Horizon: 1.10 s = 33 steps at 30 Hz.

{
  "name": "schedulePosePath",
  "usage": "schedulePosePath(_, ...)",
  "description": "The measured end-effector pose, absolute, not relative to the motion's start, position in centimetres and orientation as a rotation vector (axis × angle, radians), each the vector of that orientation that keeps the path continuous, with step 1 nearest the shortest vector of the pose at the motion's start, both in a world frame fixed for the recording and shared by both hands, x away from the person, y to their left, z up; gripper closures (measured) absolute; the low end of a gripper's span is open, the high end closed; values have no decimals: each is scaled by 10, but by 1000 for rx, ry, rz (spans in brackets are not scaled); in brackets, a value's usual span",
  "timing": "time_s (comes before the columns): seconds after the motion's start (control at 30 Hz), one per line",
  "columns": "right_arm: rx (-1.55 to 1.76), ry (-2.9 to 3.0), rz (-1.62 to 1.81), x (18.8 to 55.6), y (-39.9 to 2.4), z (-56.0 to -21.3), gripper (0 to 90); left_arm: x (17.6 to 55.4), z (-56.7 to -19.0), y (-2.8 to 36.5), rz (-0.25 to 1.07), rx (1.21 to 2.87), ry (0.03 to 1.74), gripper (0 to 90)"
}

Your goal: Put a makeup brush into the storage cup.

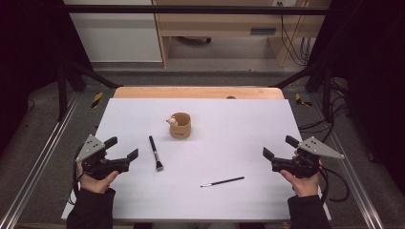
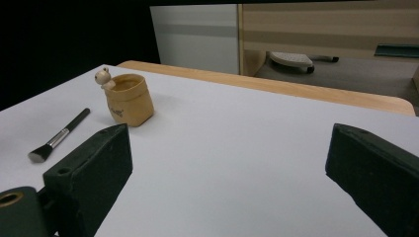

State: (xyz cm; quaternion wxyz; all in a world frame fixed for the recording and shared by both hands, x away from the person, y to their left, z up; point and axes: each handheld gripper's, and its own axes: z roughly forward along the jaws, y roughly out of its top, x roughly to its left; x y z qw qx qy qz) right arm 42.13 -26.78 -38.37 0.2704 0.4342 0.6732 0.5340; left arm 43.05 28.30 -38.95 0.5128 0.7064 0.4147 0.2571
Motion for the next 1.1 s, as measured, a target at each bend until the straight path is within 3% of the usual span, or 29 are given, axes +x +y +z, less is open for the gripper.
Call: schedulePosePath(1.1, 1149, 1829, 1430, 418, -259, -381, 43, 443, -395, 255, 625, 1767, 1076, 99)
